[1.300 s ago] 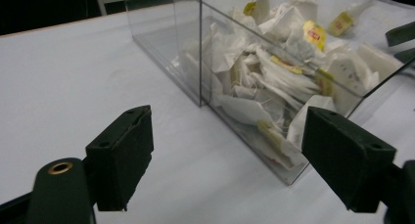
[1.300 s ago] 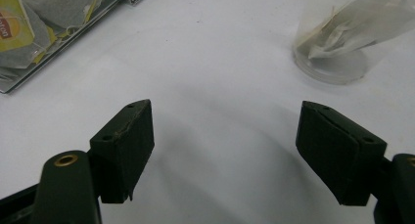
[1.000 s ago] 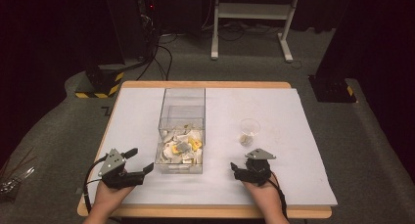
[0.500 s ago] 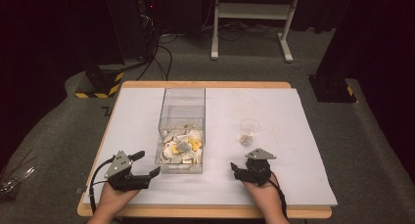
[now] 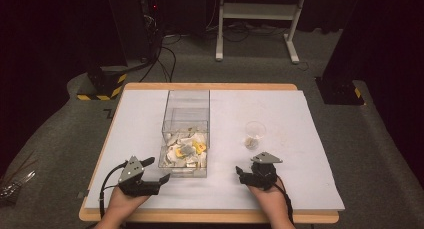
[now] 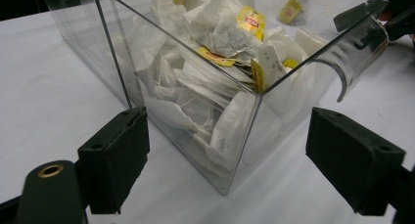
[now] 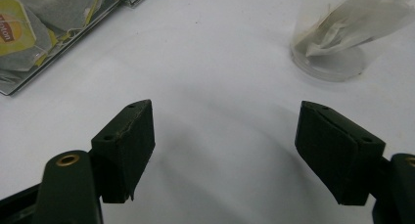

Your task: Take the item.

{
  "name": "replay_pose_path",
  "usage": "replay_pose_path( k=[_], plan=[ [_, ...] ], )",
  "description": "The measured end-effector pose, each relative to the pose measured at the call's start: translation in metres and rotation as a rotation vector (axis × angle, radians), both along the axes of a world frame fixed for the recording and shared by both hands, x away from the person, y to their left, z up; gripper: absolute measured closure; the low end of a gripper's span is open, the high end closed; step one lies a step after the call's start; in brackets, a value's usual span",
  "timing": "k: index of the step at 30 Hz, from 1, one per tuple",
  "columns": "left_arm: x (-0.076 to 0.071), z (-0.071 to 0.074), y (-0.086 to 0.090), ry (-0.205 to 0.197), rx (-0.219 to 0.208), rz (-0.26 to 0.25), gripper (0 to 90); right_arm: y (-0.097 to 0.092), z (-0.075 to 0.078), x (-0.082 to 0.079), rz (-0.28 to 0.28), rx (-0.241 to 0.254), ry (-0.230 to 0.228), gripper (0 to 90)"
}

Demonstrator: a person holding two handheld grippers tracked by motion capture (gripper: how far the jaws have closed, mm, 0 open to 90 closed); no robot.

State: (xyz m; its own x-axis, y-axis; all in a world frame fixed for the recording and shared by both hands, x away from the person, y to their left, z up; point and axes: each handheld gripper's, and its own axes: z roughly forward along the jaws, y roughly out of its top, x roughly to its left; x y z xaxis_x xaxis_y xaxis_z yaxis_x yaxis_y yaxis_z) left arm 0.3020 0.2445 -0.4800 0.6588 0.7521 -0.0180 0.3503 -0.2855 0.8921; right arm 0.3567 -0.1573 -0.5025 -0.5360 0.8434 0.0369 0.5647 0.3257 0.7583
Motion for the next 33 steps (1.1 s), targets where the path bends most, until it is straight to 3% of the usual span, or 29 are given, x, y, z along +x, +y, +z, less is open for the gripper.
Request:
replay_pose_path(
  k=[7, 14, 23, 33],
  plan=[
    [0.001, -0.004, -0.006, 0.011, 0.009, -0.005, 17.9, 0.0, 0.0, 0.0, 0.003, 0.001, 0.0, 22.9],
    [0.0, -0.003, -0.013, -0.019, 0.007, 0.013, 32.2, 0.0, 0.0, 0.0, 0.003, -0.002, -0.003, 23.0],
    [0.001, -0.005, -0.015, -0.032, 0.0, 0.035, 34.2, 0.0, 0.0, 0.0, -0.005, 0.001, 0.003, 23.4],
    [0.008, -0.002, -0.019, -0.016, -0.006, 0.061, 38.3, -0.001, 0.0, 0.0, -0.002, 0.008, 0.006, 23.4]
  ],
)
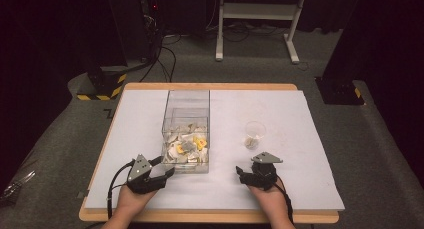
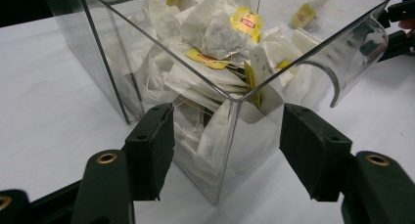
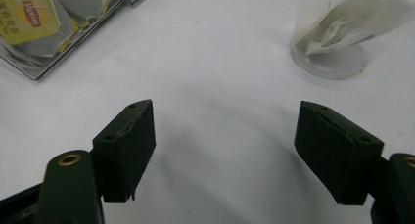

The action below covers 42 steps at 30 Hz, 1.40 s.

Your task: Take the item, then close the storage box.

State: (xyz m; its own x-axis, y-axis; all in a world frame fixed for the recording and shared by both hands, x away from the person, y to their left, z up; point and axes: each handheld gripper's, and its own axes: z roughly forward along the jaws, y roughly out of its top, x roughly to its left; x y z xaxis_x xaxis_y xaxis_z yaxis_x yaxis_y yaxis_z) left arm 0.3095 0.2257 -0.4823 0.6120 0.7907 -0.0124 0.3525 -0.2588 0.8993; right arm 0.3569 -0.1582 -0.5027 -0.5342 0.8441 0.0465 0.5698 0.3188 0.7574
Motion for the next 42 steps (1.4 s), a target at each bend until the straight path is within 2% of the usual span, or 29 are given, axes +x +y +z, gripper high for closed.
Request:
replay_pose_path(
  k=[4, 9, 15, 20, 35, 42],
  plan=[
    [0.001, 0.001, -0.002, 0.002, 0.015, 0.01, 37.1, -0.001, 0.0, 0.0, 0.003, 0.007, 0.002, 23.3],
    [0.008, 0.004, -0.002, 0.027, 0.021, 0.034, 23.1, 0.0, 0.0, 0.0, 0.019, 0.003, 0.005, 23.2],
    [0.013, 0.004, -0.001, 0.01, 0.039, 0.063, 17.0, 0.001, 0.0, 0.001, 0.016, 0.0, 0.015, 23.4],
    [0.02, 0.001, 0.002, 0.024, 0.036, 0.084, 15.0, 0.002, 0.0, 0.0, 0.026, -0.013, 0.009, 23.5],
    [0.042, 0.0, -0.007, 0.012, 0.04, 0.096, 10.2, 0.002, 0.0, 0.0, 0.032, -0.003, 0.013, 23.5],
    [0.051, -0.001, -0.011, 0.005, 0.029, 0.104, 10.0, 0.002, 0.0, 0.0, 0.033, -0.004, 0.007, 23.5]
  ],
)
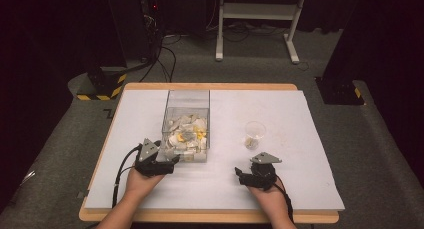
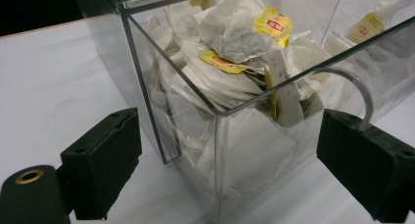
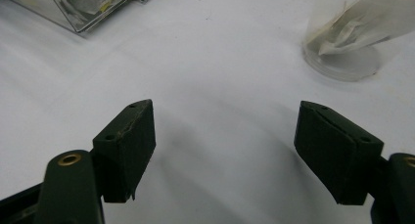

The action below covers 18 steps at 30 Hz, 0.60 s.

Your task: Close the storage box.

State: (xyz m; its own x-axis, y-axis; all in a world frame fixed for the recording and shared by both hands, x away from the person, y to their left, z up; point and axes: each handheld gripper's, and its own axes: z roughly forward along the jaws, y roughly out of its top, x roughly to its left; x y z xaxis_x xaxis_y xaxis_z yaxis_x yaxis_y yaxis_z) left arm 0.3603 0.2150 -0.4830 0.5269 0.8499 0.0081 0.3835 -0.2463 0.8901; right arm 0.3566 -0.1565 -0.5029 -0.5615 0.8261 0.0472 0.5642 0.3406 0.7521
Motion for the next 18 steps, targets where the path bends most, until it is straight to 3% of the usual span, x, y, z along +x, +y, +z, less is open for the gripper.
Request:
replay_pose_path(
  k=[18],
  plan=[
    [0.024, -0.004, -0.003, 0.027, -0.014, 0.041, 10.3, 0.0, 0.0, 0.0, 0.0, -0.001, 0.004, 23.5]
  ],
)
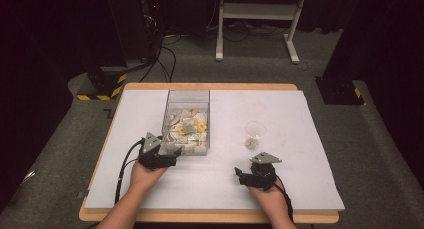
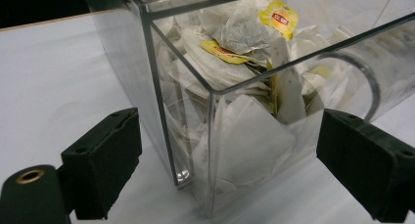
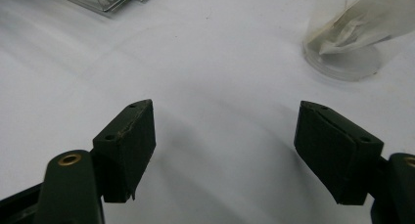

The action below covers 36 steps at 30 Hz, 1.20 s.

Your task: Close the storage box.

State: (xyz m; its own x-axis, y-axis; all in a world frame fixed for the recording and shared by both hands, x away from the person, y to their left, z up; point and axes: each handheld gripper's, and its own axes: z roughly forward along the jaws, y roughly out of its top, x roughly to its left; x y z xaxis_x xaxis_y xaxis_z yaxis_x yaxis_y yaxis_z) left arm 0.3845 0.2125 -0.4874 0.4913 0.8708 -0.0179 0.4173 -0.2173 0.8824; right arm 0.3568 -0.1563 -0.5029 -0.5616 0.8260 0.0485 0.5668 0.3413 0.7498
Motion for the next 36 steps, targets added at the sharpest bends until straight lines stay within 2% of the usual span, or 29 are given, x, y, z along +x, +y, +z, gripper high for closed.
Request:
replay_pose_path(
  k=[5, 11, 17, 23, 30, 36],
  plan=[
    [0.007, 0.0, 0.0, 0.01, -0.011, 0.015, 11.7, 0.0, 0.0, 0.0, 0.003, -0.002, -0.001, 23.5],
    [0.017, -0.008, 0.003, 0.05, -0.006, 0.05, 14.1, 0.0, 0.0, 0.0, 0.003, -0.002, -0.001, 23.5],
    [0.022, -0.011, 0.004, 0.062, -0.026, 0.076, 16.6, 0.0, 0.0, 0.0, 0.005, -0.003, 0.0, 23.5],
    [0.029, -0.008, 0.0, 0.076, 0.017, 0.104, 21.0, 0.0, 0.0, 0.001, 0.005, -0.006, 0.001, 23.7],
    [0.033, -0.007, -0.002, 0.086, 0.006, 0.151, 27.2, 0.0, 0.0, 0.001, 0.006, -0.003, 0.004, 23.7],
    [0.034, -0.008, 0.0, 0.103, 0.015, 0.159, 26.2, 0.0, 0.0, 0.001, 0.008, -0.001, 0.003, 23.7]
  ],
)
